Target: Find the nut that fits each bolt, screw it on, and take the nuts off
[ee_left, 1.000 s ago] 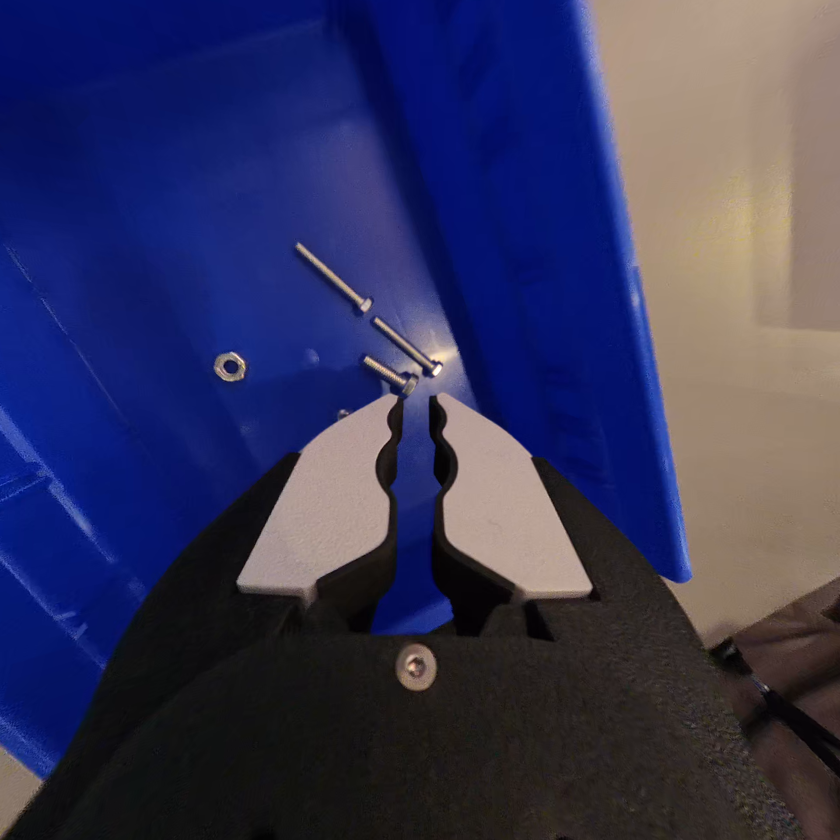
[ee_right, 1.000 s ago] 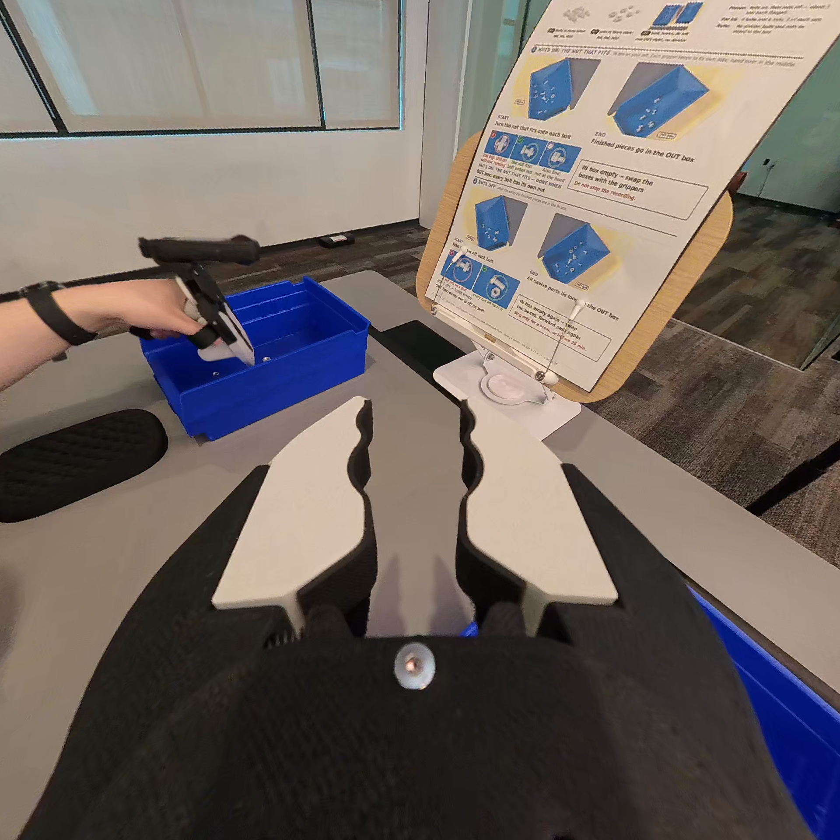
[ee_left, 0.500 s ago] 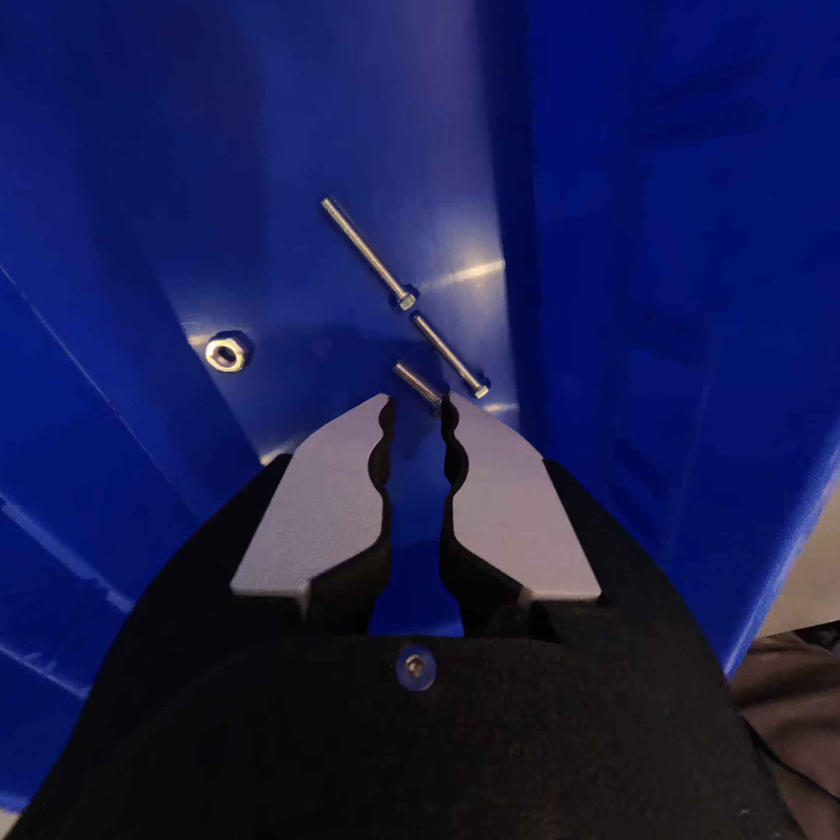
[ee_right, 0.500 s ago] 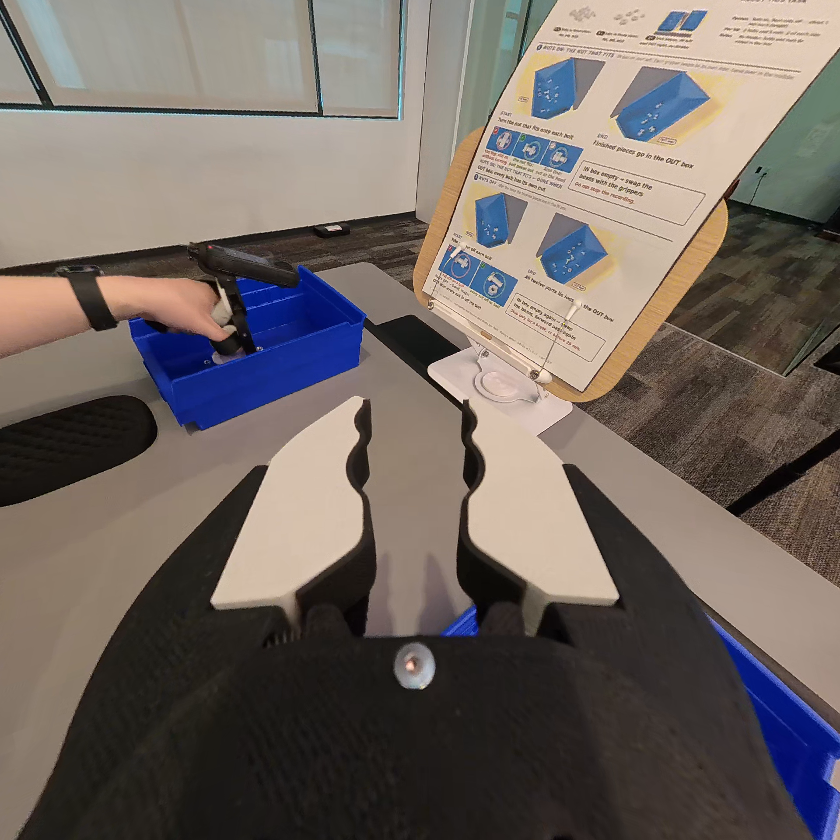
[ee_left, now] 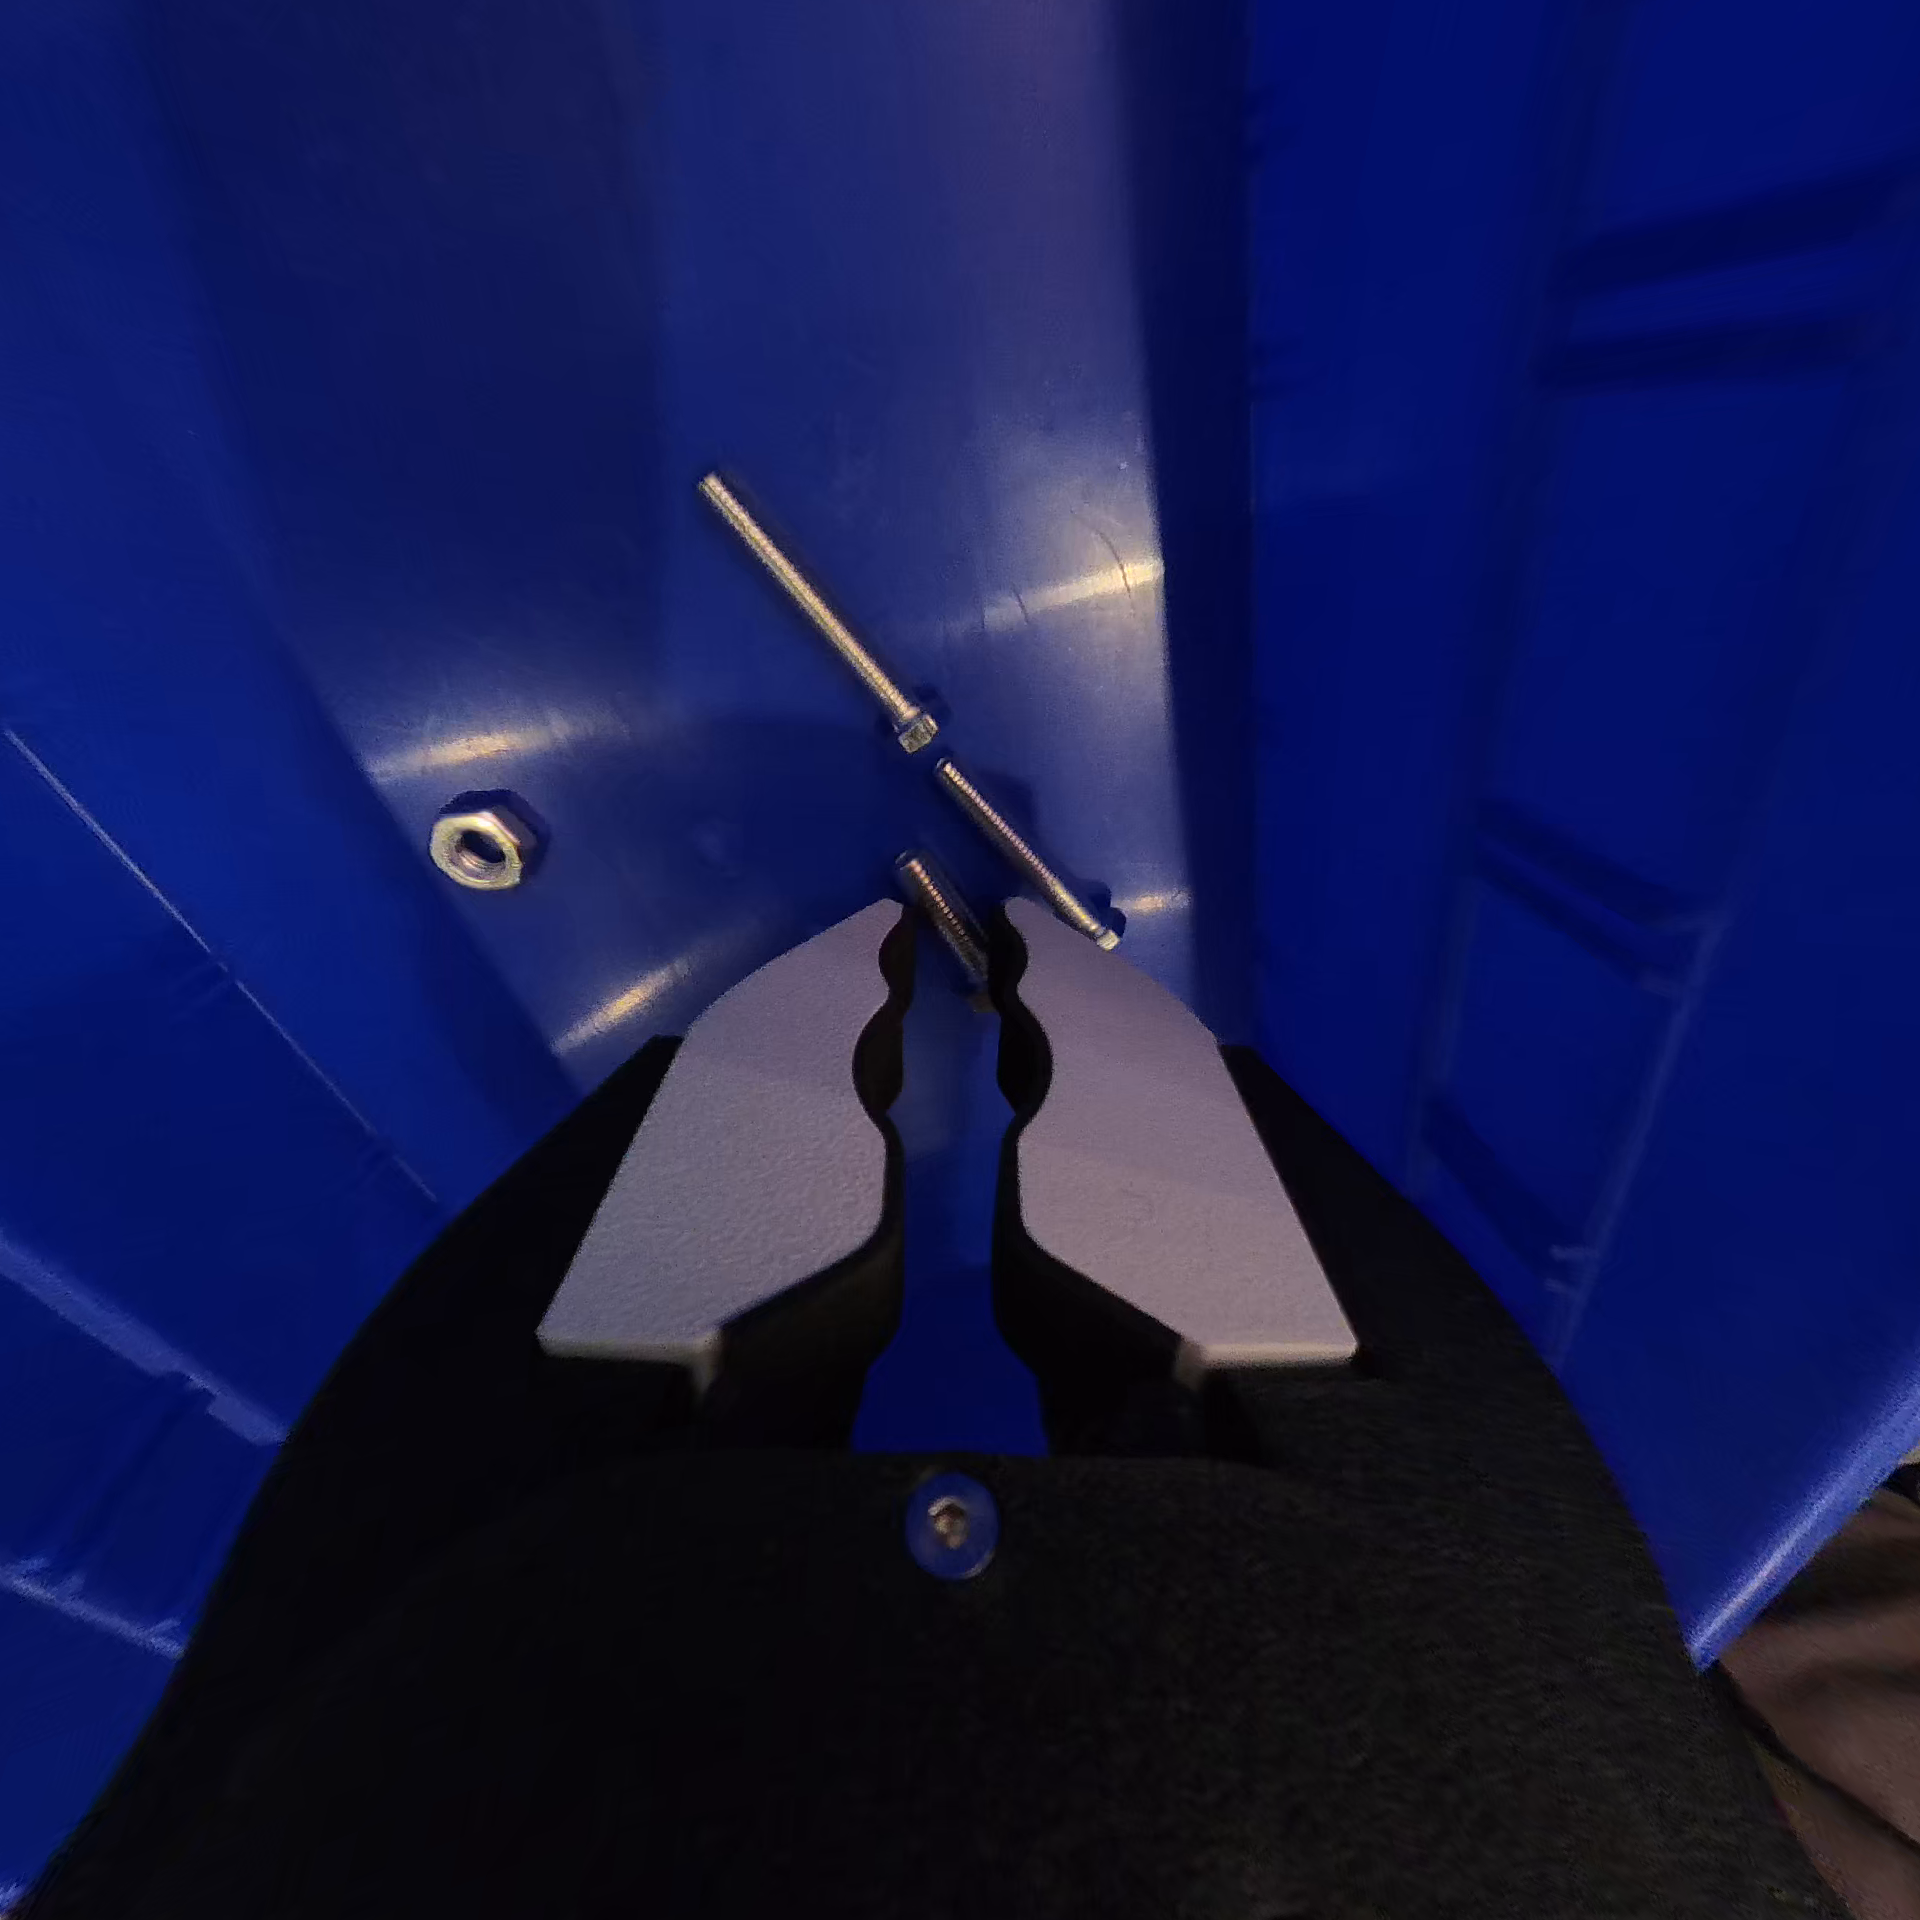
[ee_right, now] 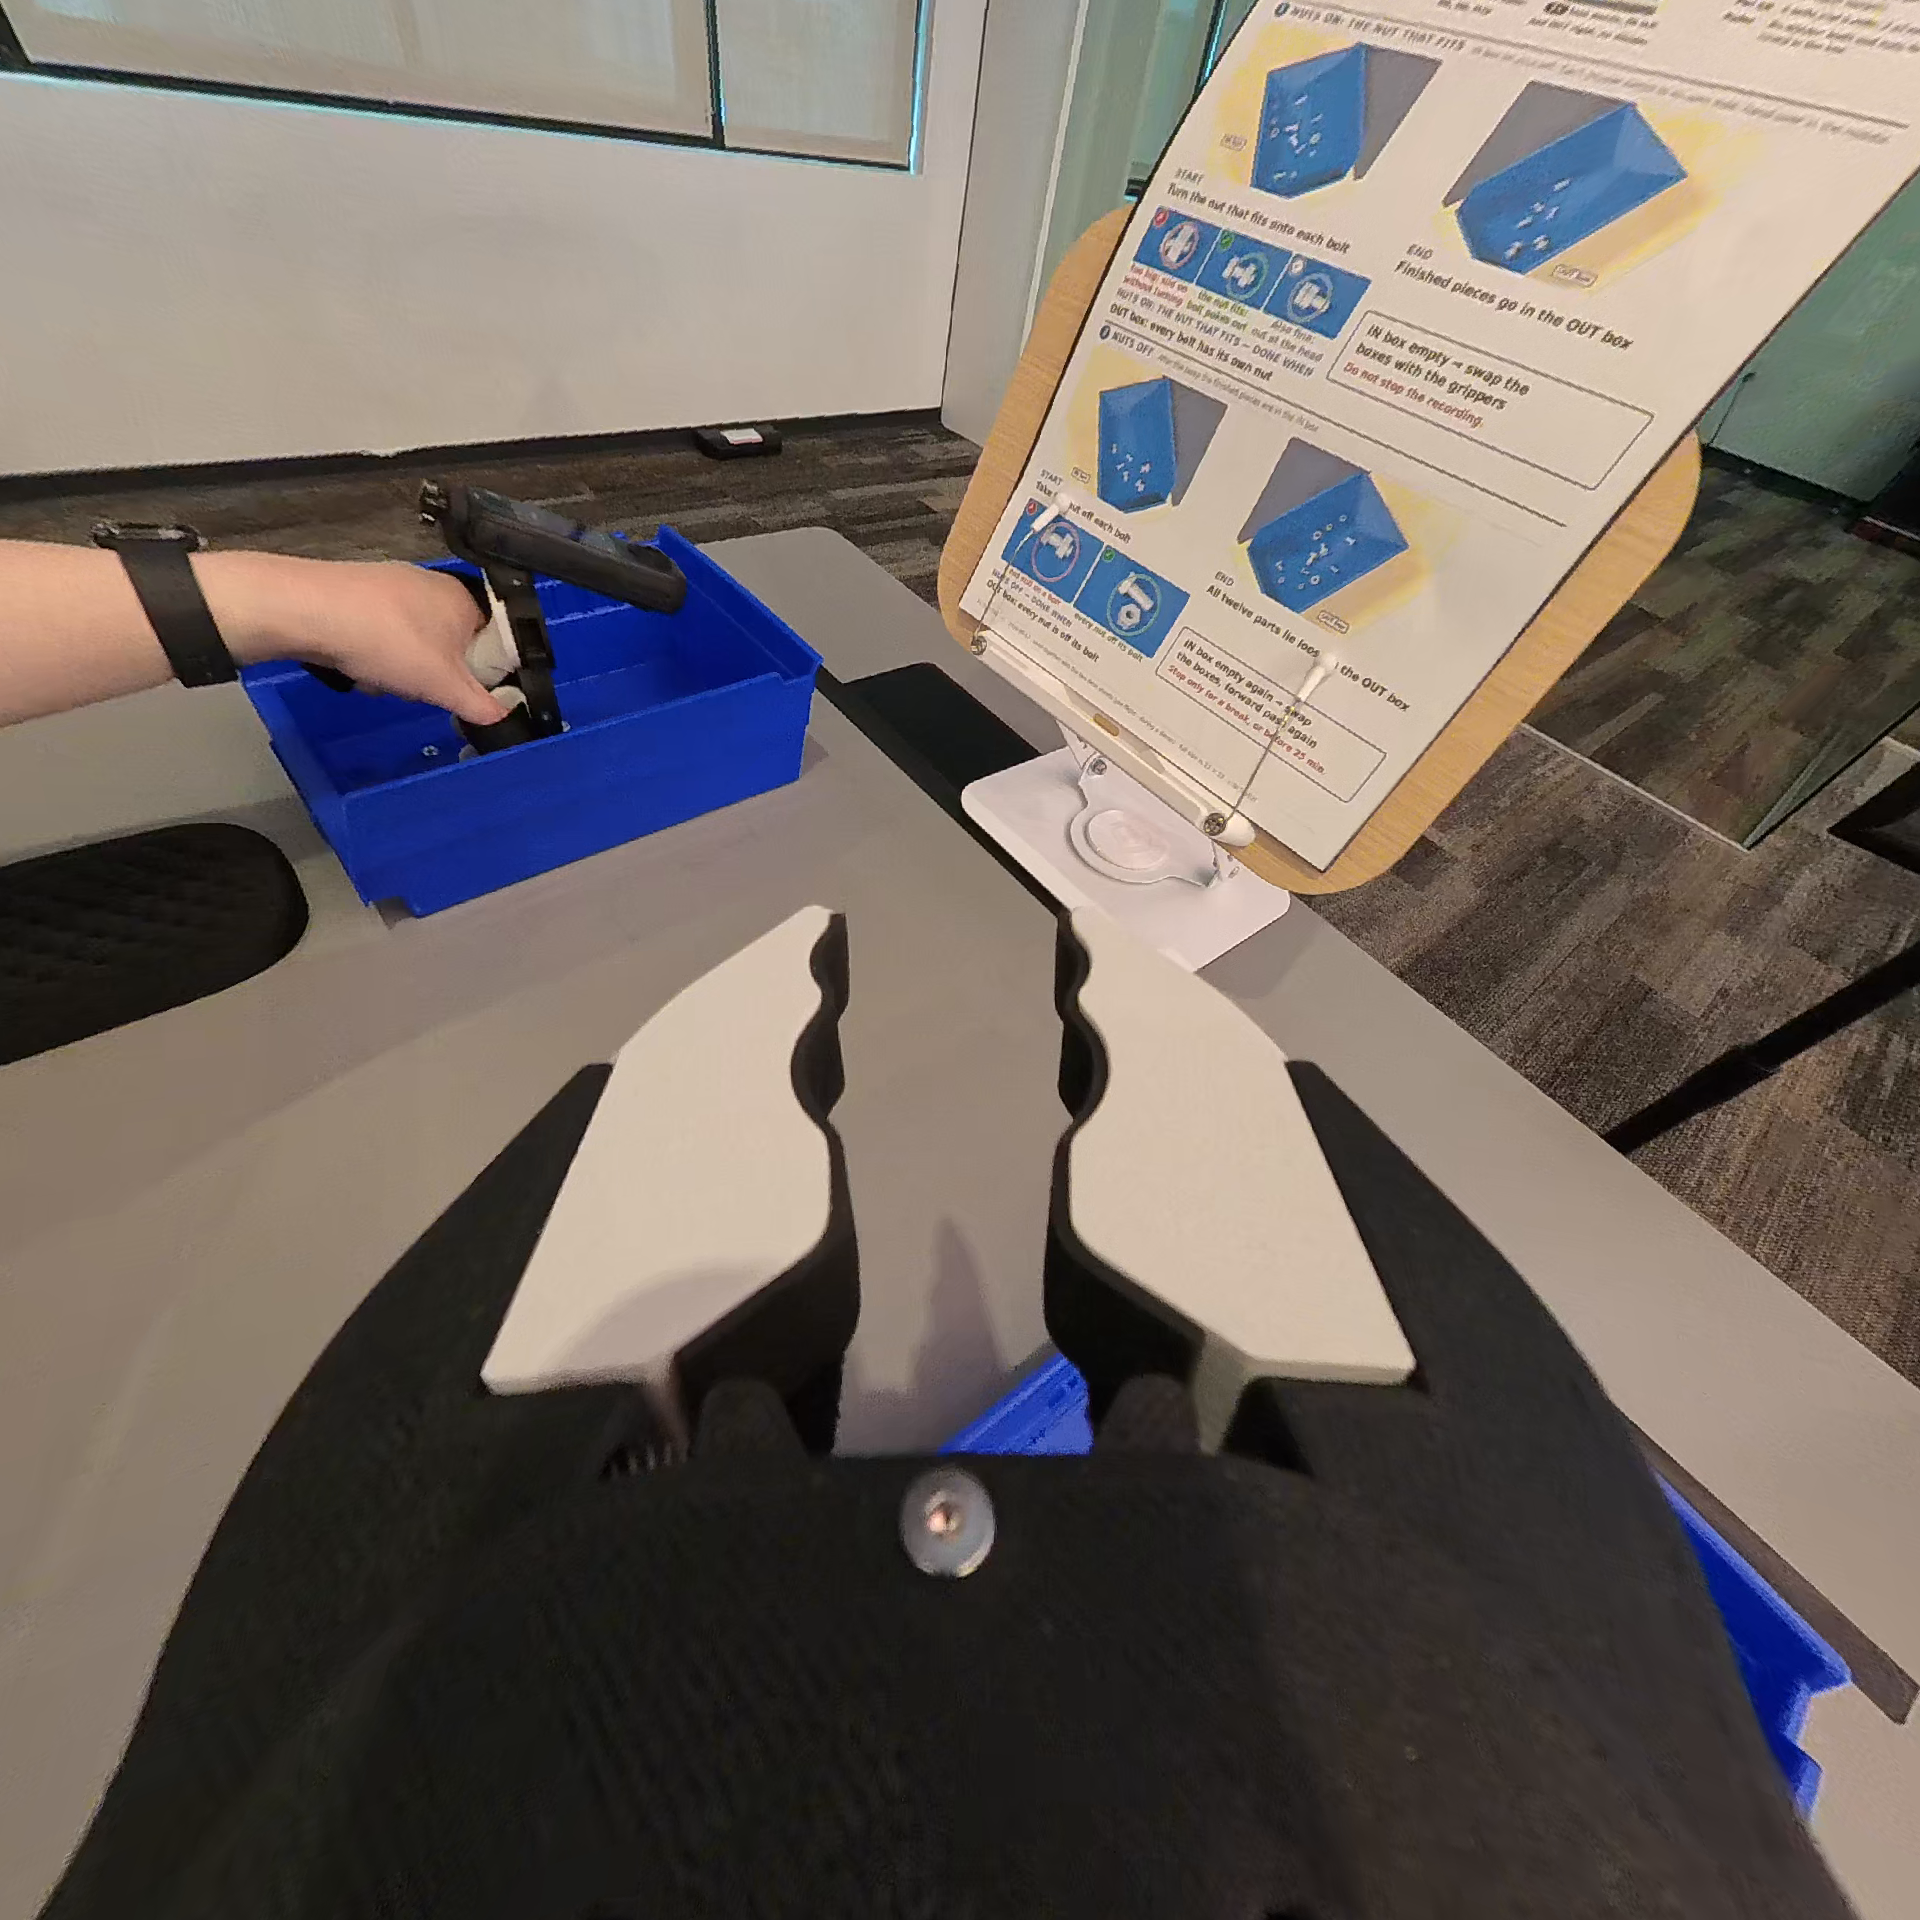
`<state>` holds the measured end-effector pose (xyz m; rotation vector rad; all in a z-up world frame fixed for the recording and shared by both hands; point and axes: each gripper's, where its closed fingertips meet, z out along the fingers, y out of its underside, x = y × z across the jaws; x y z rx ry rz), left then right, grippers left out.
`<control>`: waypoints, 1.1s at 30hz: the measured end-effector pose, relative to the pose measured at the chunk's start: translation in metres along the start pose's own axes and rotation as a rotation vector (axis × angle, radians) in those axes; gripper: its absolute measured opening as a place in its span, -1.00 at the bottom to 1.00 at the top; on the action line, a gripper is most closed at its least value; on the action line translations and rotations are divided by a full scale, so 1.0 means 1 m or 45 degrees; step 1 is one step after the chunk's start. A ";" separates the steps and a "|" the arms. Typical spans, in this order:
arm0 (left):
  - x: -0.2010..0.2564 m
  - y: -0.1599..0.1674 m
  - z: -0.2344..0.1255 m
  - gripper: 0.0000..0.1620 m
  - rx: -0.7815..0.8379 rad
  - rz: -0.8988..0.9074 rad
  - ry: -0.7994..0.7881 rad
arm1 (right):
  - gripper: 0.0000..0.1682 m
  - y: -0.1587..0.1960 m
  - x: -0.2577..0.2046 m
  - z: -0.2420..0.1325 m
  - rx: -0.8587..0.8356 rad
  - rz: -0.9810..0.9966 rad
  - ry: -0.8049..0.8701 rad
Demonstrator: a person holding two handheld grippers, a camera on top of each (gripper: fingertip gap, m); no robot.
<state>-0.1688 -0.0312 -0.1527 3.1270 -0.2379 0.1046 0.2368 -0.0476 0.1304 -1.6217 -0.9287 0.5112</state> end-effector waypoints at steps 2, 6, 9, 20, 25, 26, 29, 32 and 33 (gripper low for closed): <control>-0.006 0.002 -0.003 -0.88 0.005 0.040 -0.033 | -0.54 0.003 0.002 0.002 -0.023 -0.013 0.019; -0.016 -0.005 -0.035 -0.90 0.208 0.091 -0.037 | -0.54 0.003 0.003 0.005 -0.023 -0.040 0.045; 0.000 -0.013 -0.083 -0.90 0.498 0.163 0.087 | -0.54 -0.005 -0.007 0.014 0.045 -0.031 -0.032; 0.216 0.050 -0.200 -0.91 1.194 0.992 0.706 | -0.64 -0.035 -0.139 0.079 0.506 0.193 -0.900; 0.246 0.059 -0.212 -0.91 1.251 1.063 0.779 | -0.64 -0.017 -0.164 0.090 0.410 0.083 -0.990; 0.248 0.060 -0.213 -0.91 1.249 1.070 0.789 | -0.64 -0.014 -0.166 0.092 0.397 0.091 -1.002; 0.253 0.061 -0.214 -0.91 1.242 1.083 0.807 | -0.64 -0.005 -0.172 0.099 0.343 0.114 -1.050; 0.255 0.060 -0.203 -0.91 1.203 1.096 0.785 | -0.66 0.013 -0.178 0.106 0.217 0.064 -1.081; 0.253 0.056 -0.196 -0.91 1.199 1.083 0.756 | -0.66 0.020 -0.178 0.107 0.164 0.026 -1.079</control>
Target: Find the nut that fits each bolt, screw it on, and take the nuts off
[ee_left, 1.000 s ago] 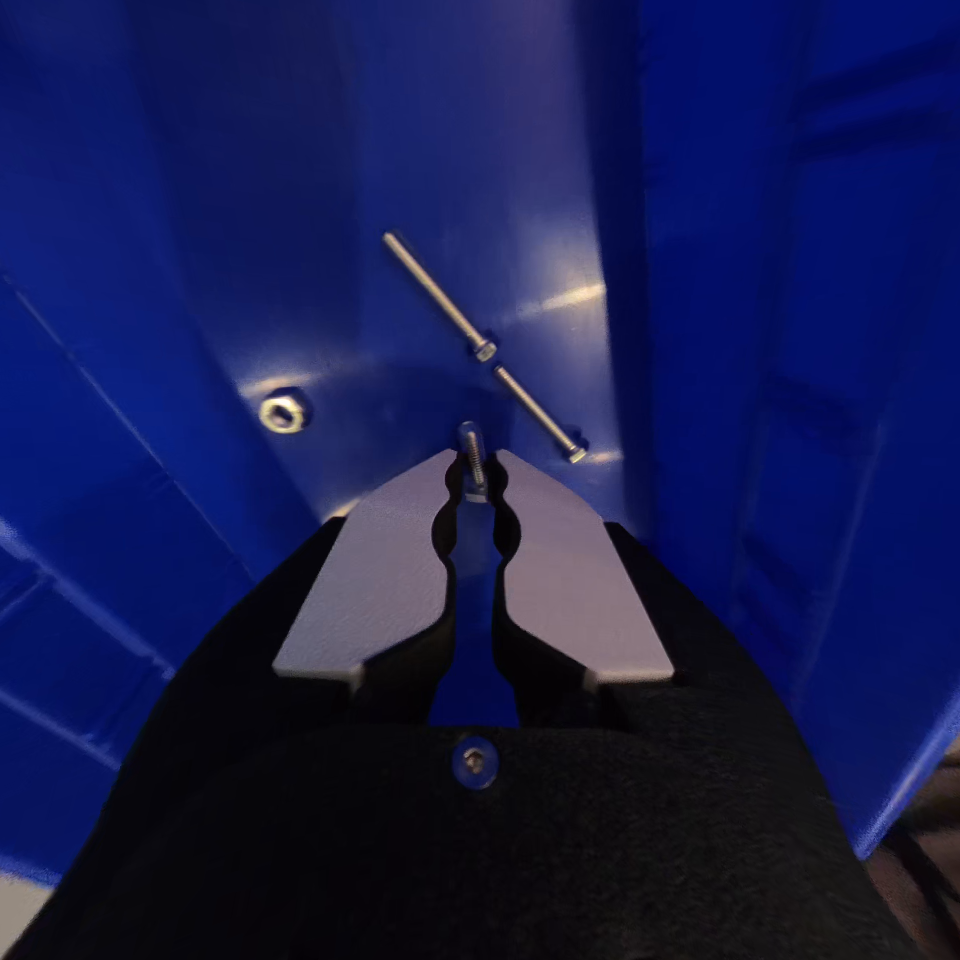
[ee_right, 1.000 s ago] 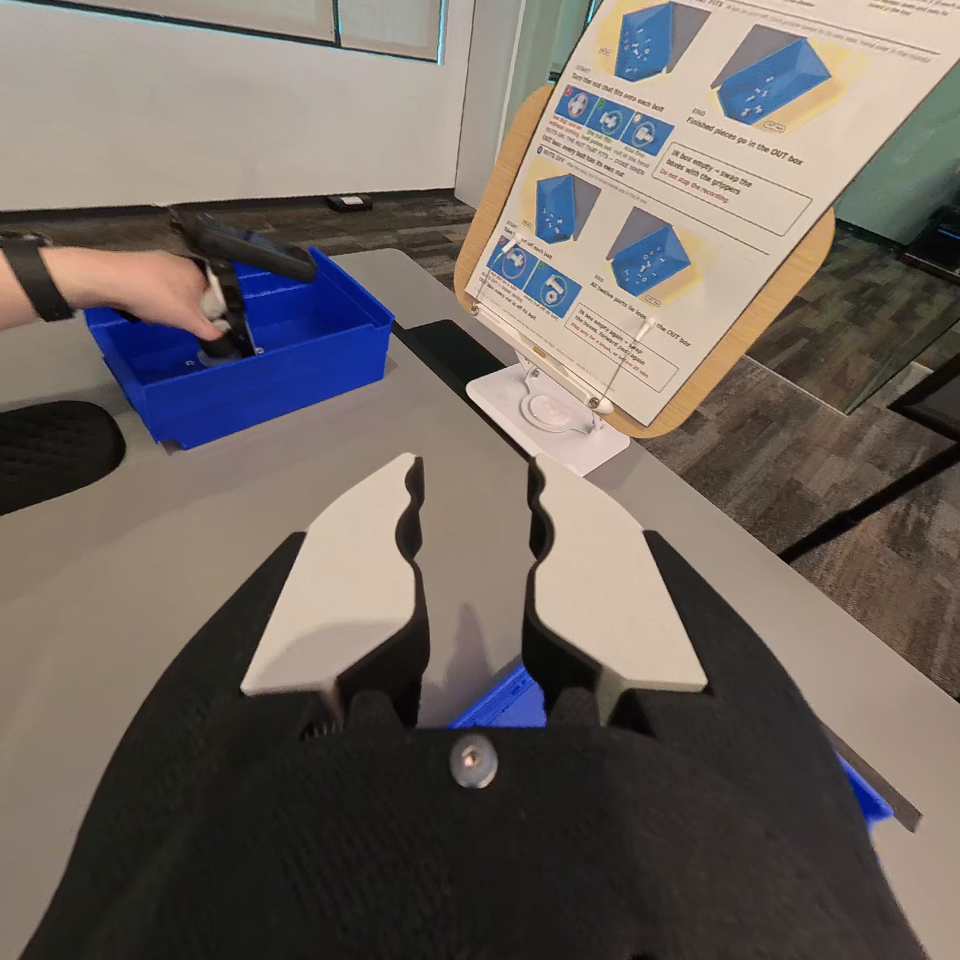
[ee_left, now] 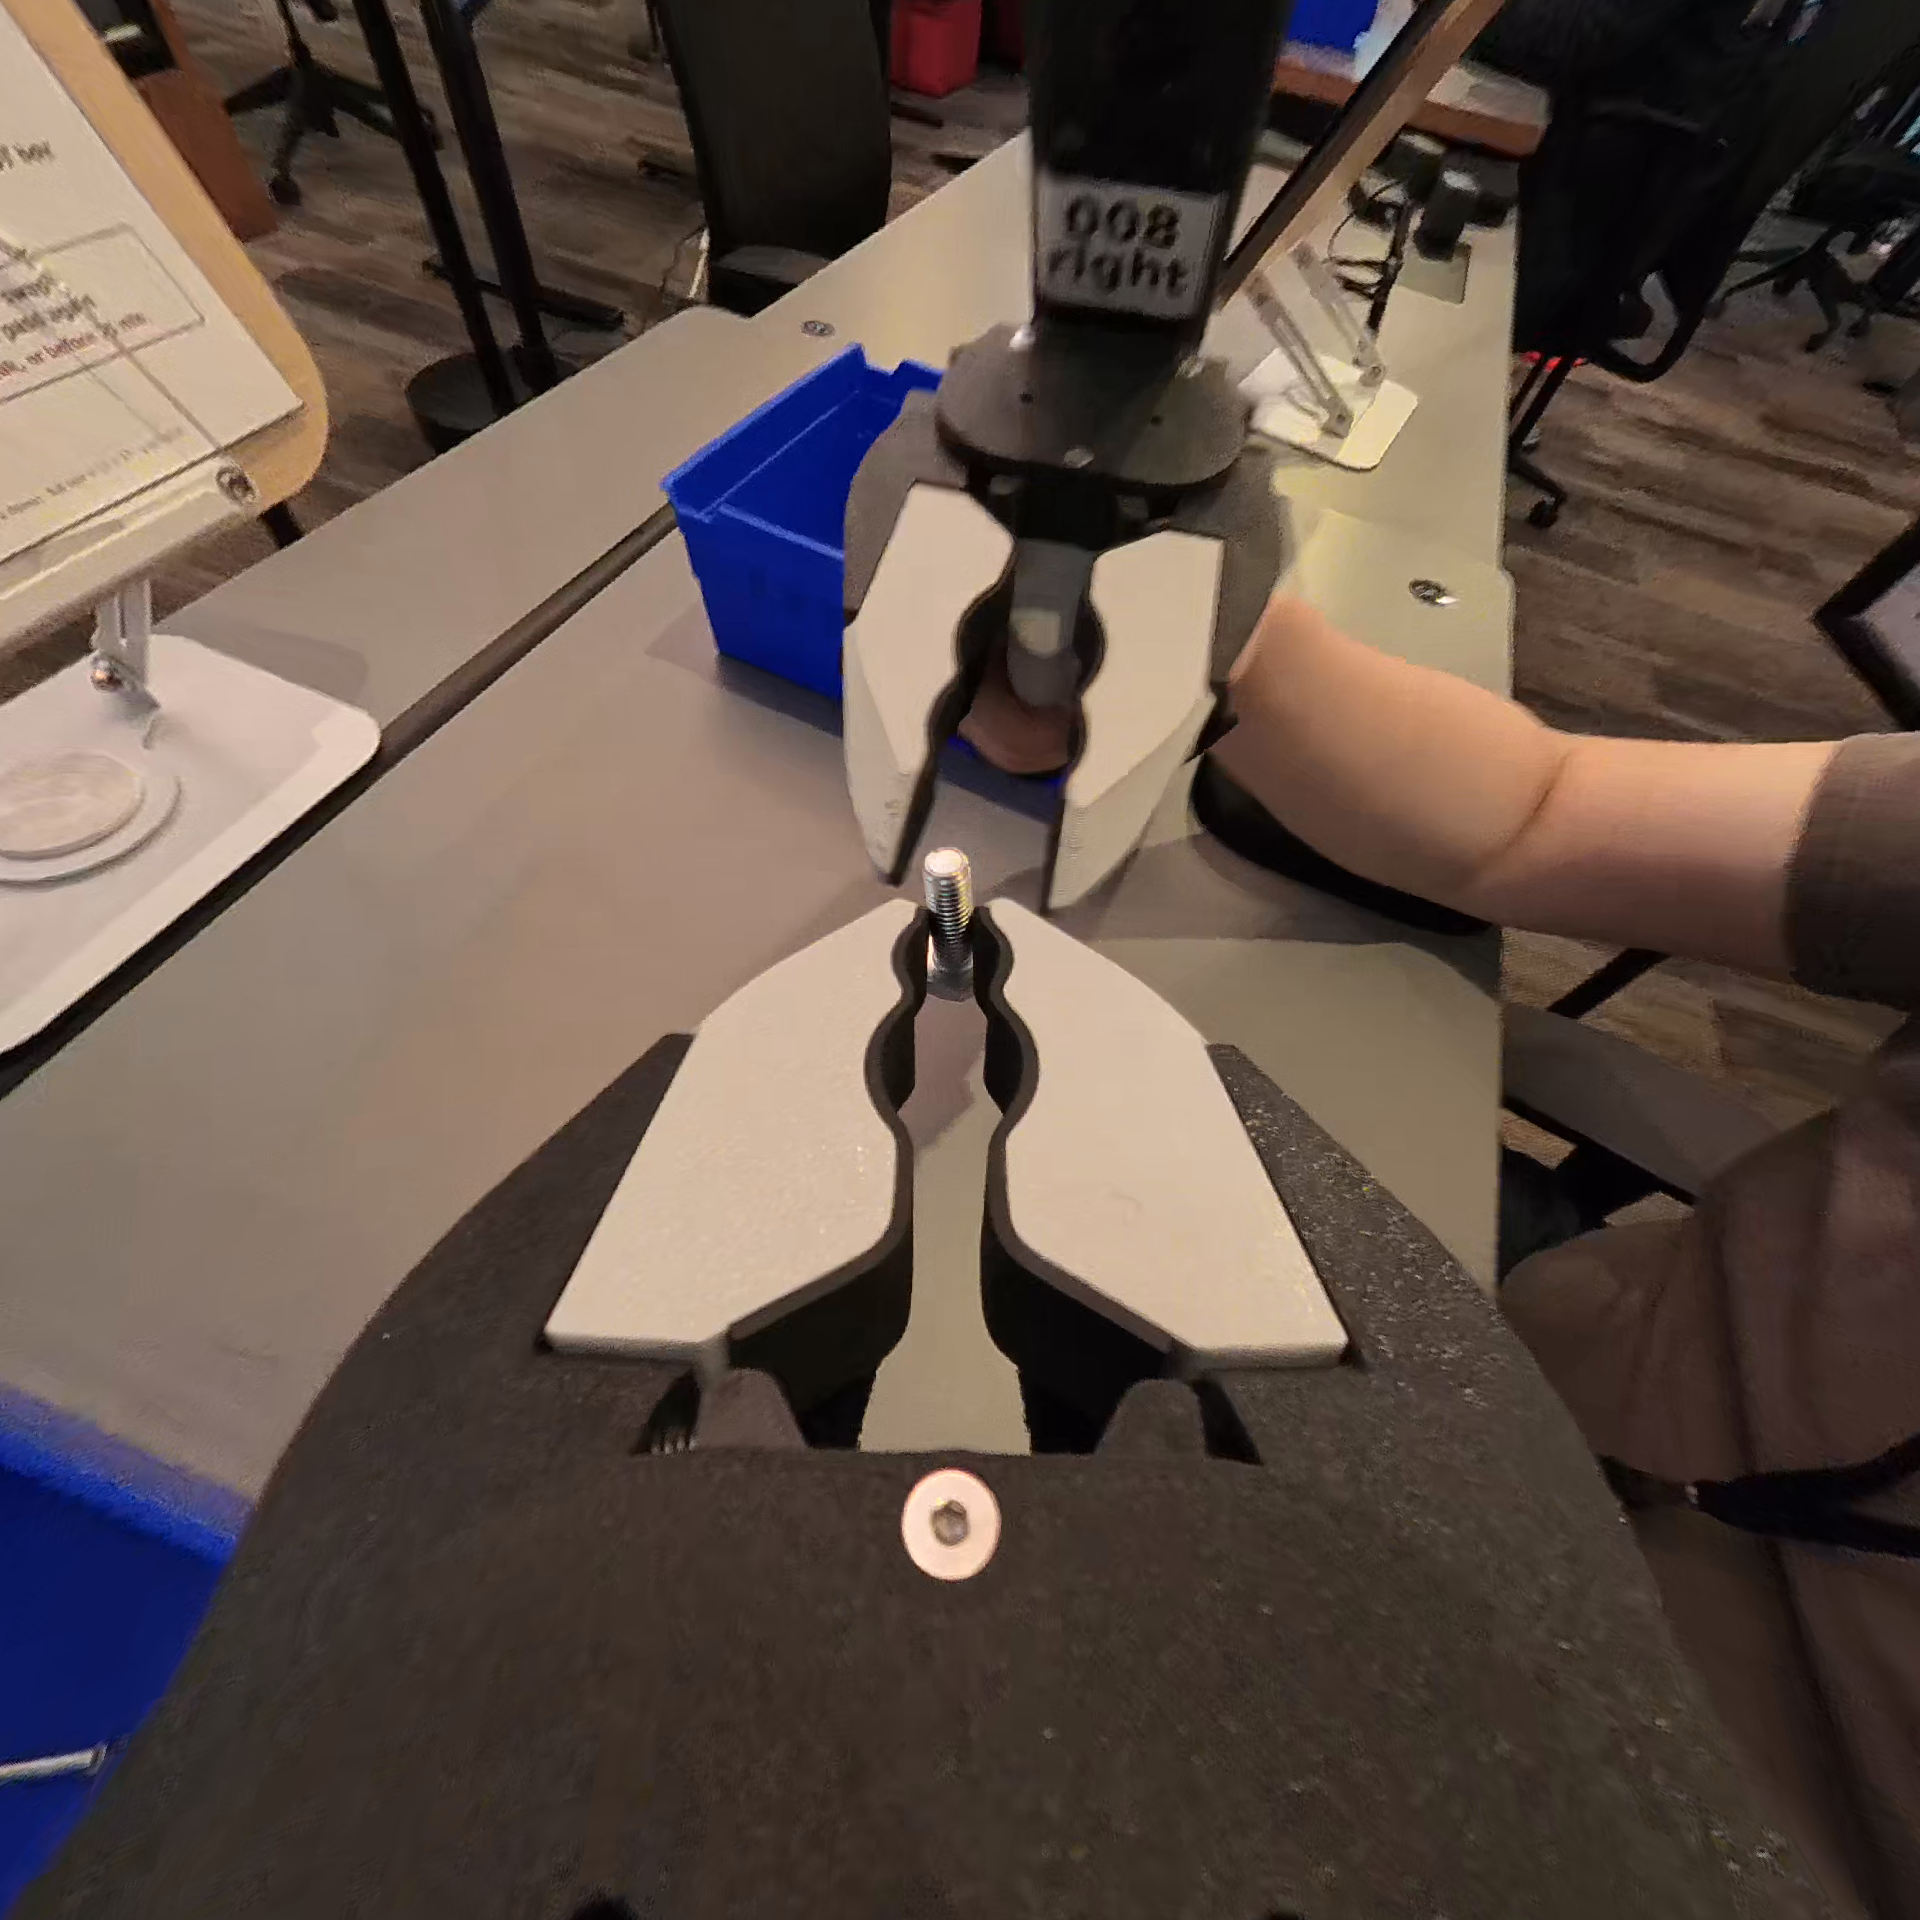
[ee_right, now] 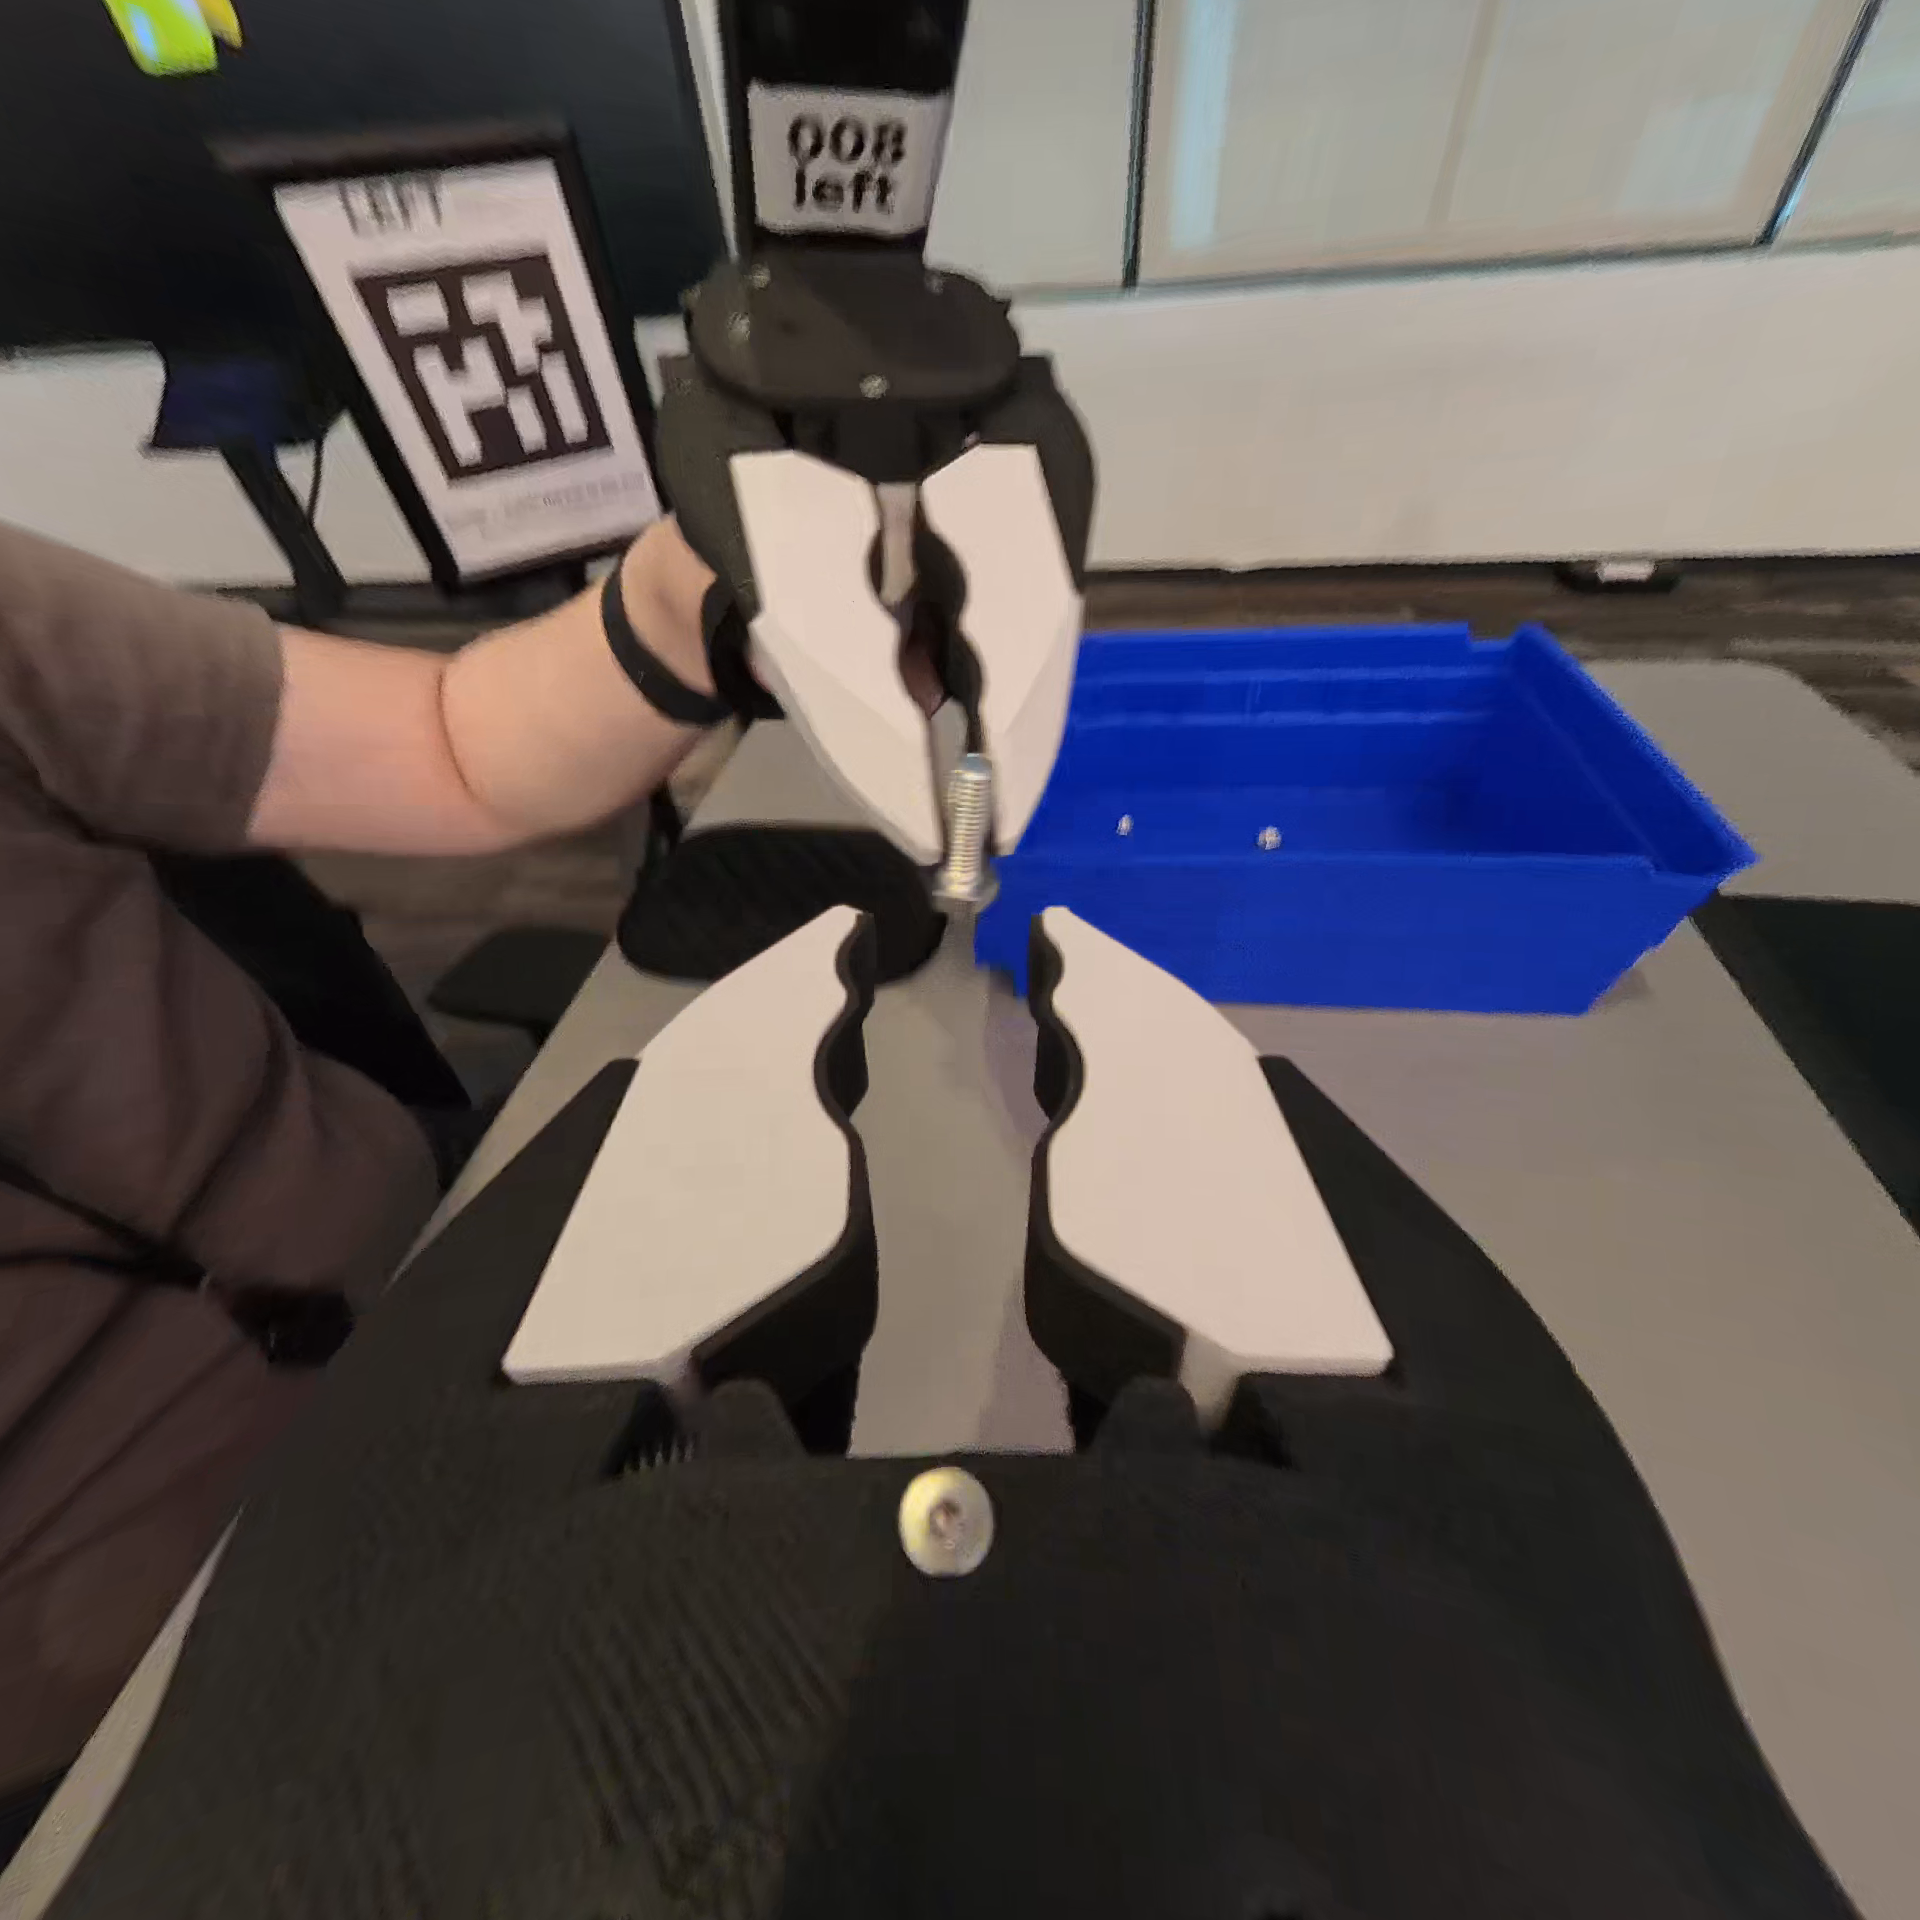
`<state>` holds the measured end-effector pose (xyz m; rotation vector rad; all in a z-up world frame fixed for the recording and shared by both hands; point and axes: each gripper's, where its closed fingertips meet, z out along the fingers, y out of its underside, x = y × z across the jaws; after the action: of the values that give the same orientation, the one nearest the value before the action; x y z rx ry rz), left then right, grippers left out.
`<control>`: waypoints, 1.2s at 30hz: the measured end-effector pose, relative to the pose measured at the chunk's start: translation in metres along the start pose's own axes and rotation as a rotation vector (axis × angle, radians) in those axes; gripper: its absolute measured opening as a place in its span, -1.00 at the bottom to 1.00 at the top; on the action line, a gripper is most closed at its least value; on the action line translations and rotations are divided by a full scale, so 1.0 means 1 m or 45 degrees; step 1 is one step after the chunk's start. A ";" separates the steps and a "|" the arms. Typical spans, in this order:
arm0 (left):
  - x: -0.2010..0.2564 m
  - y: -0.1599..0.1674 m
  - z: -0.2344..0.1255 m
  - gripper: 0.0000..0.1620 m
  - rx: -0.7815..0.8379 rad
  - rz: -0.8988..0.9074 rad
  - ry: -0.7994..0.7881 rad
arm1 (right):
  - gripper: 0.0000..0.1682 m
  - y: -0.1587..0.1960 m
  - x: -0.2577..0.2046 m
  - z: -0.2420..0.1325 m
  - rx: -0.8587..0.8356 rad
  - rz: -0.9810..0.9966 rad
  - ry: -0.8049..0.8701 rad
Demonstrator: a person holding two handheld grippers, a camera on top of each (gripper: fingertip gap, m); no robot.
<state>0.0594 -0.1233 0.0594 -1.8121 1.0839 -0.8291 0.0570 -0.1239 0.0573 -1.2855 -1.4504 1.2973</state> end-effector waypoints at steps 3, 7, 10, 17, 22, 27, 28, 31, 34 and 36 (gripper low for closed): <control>-0.014 0.024 0.015 -0.91 -0.046 -0.003 -0.079 | -0.66 0.015 -0.001 -0.009 -0.147 -0.040 -0.002; -0.015 0.045 0.032 -0.91 -0.075 -0.008 -0.041 | -0.70 0.017 0.004 -0.012 -0.148 -0.055 0.030; -0.014 0.048 0.039 -0.91 -0.069 0.007 -0.006 | -0.73 0.029 0.008 -0.005 -0.202 -0.047 0.031; -0.004 0.047 0.041 -0.91 -0.078 0.091 0.020 | -0.86 0.042 0.009 0.002 -0.251 -0.011 0.001; 0.000 0.050 0.041 -0.91 -0.096 0.132 0.039 | -0.90 0.044 0.002 0.003 -0.244 0.012 -0.081; -0.002 0.057 0.041 -0.77 -0.124 0.125 0.029 | -0.90 0.051 0.005 0.003 -0.290 0.024 -0.065; -0.008 0.061 0.041 -0.51 -0.157 0.096 -0.006 | -0.90 0.056 0.012 0.003 -0.323 0.025 -0.016; -0.021 0.066 0.031 -0.42 -0.162 0.074 -0.078 | -0.90 0.082 0.044 0.000 -0.433 0.060 0.181; -0.035 0.059 0.006 -0.46 -0.091 0.042 -0.178 | -0.90 0.108 0.073 0.003 -0.437 0.164 0.307; -0.047 0.055 -0.019 -0.50 -0.060 0.037 -0.276 | -0.90 0.122 0.090 0.002 -0.426 0.225 0.405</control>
<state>0.0057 -0.1013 0.0129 -1.8727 0.9937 -0.5786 0.0610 -0.0406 -0.0692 -1.7853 -1.3842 0.9244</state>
